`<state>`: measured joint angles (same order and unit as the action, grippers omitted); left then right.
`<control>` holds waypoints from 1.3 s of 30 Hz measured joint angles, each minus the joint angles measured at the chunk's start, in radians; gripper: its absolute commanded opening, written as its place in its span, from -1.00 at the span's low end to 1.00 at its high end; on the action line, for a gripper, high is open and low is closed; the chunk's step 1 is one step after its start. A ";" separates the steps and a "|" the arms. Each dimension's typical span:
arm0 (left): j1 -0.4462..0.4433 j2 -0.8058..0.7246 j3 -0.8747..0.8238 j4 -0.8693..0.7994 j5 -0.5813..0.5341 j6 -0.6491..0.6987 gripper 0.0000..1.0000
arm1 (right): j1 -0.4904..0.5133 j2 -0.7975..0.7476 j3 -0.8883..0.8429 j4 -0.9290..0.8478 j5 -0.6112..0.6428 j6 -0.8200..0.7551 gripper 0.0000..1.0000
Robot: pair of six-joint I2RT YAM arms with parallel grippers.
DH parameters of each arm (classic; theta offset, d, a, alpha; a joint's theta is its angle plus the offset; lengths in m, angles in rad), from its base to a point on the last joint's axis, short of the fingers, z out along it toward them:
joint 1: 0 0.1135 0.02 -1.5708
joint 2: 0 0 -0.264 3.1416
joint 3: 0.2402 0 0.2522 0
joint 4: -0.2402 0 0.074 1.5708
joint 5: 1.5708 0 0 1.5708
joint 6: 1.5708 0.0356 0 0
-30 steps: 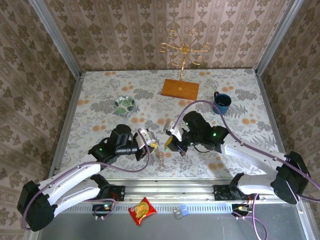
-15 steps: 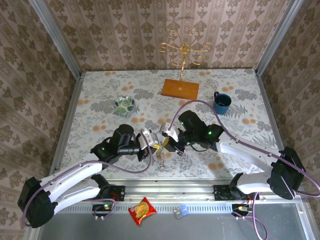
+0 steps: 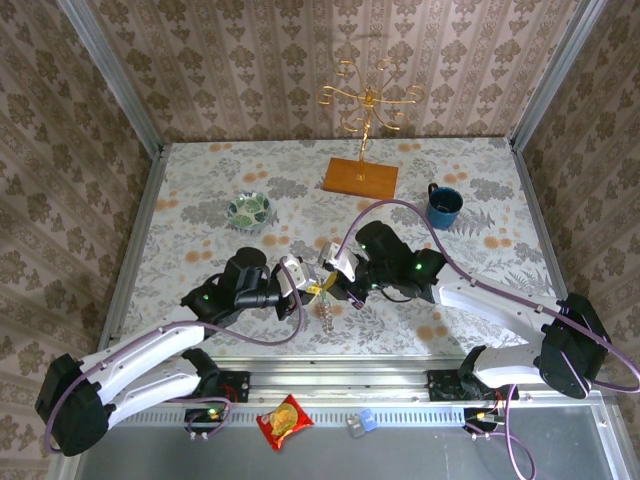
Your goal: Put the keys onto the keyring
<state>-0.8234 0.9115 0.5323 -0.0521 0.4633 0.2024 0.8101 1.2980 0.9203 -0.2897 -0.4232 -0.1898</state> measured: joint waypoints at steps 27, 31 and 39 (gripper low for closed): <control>-0.093 -0.042 -0.080 0.077 -0.201 0.090 -1.00 | -0.022 0.026 -0.081 0.138 -0.042 0.305 -1.00; -0.106 -0.069 -0.112 0.125 -0.244 0.092 -1.00 | -0.032 0.026 -0.100 0.187 -0.064 0.352 -1.00; -0.144 -0.084 -0.168 0.231 -0.331 0.091 -1.00 | -0.045 0.029 -0.124 0.246 -0.090 0.411 -1.00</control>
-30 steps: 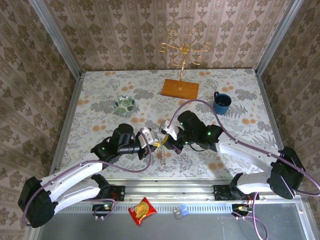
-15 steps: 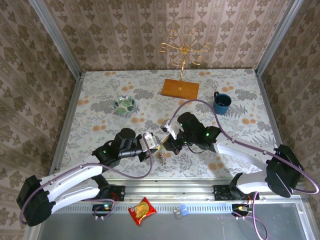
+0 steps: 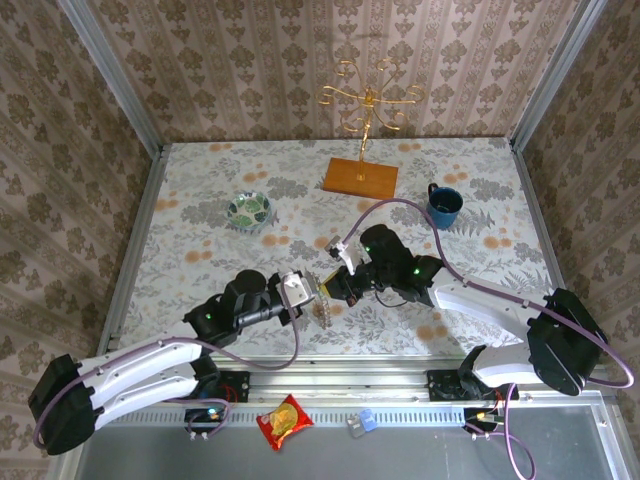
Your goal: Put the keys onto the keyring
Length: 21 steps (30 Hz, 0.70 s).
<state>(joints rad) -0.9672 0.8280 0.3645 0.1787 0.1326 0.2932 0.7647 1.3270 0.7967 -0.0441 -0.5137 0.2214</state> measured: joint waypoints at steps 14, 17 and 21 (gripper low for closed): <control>-0.043 0.010 -0.105 0.222 -0.124 -0.061 -1.00 | -0.014 0.000 -0.051 0.116 -0.016 0.083 -1.00; -0.047 0.011 -0.124 0.259 -0.142 -0.077 -1.00 | -0.015 0.000 -0.053 0.127 -0.018 0.099 -1.00; -0.048 0.016 -0.138 0.296 -0.163 -0.096 -1.00 | -0.016 0.001 -0.053 0.140 -0.017 0.108 -1.00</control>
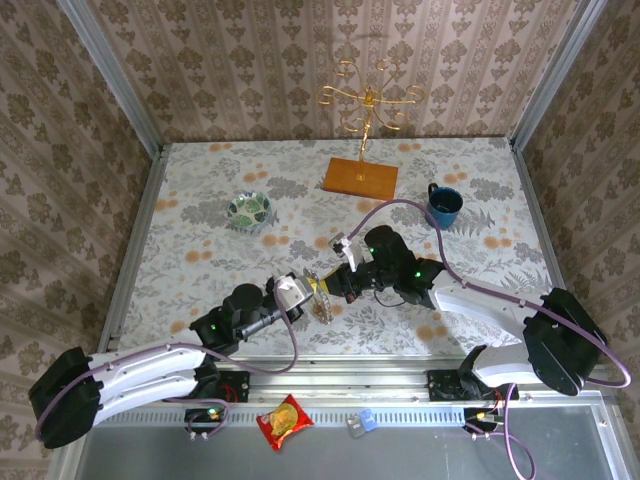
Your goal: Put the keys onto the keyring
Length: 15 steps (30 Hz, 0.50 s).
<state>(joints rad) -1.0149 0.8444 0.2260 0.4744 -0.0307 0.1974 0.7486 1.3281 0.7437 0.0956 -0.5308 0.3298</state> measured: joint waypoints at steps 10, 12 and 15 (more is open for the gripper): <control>0.000 0.000 -0.010 0.051 -0.016 -0.022 -1.00 | 0.000 0.024 0.000 -0.003 0.003 0.011 -1.00; 0.000 0.000 -0.010 0.053 -0.016 -0.023 -1.00 | 0.000 0.029 0.000 -0.008 0.003 0.014 -1.00; 0.000 0.000 -0.011 0.056 -0.016 -0.026 -1.00 | 0.000 0.030 0.001 -0.008 0.002 0.015 -1.00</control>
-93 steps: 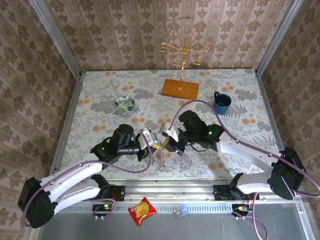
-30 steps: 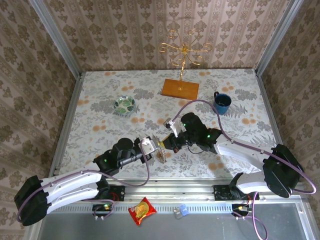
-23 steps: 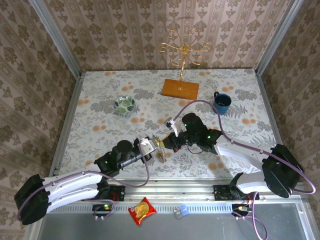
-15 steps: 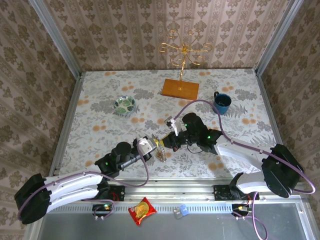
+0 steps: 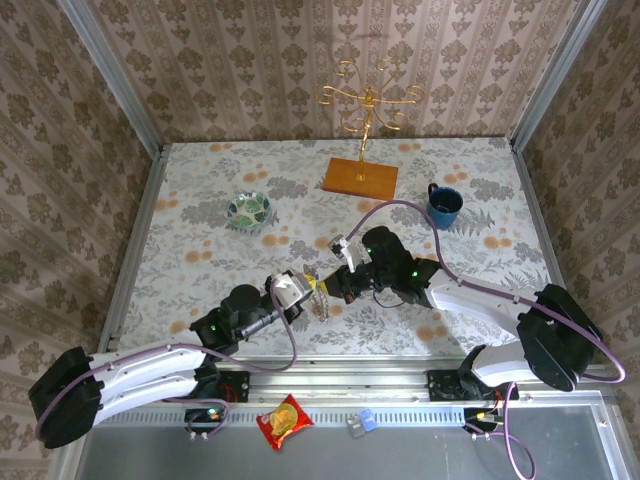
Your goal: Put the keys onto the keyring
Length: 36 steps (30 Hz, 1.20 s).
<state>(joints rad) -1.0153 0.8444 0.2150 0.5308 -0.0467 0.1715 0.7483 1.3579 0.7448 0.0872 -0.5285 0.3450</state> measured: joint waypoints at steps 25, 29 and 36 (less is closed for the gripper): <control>-0.001 0.000 -0.006 0.001 0.000 -0.108 -1.00 | 0.000 -0.038 -0.001 -0.007 0.015 -0.167 -1.00; -0.001 0.000 -0.006 0.001 0.007 -0.113 -1.00 | 0.000 -0.025 0.014 0.002 0.013 -0.167 -1.00; -0.001 0.000 -0.006 0.002 0.008 -0.114 -1.00 | 0.000 -0.018 0.018 0.014 0.007 -0.167 -1.00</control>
<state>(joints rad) -1.0161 0.8444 0.2089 0.5323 -0.0383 0.0578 0.7486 1.3396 0.7624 0.1017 -0.5213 0.1783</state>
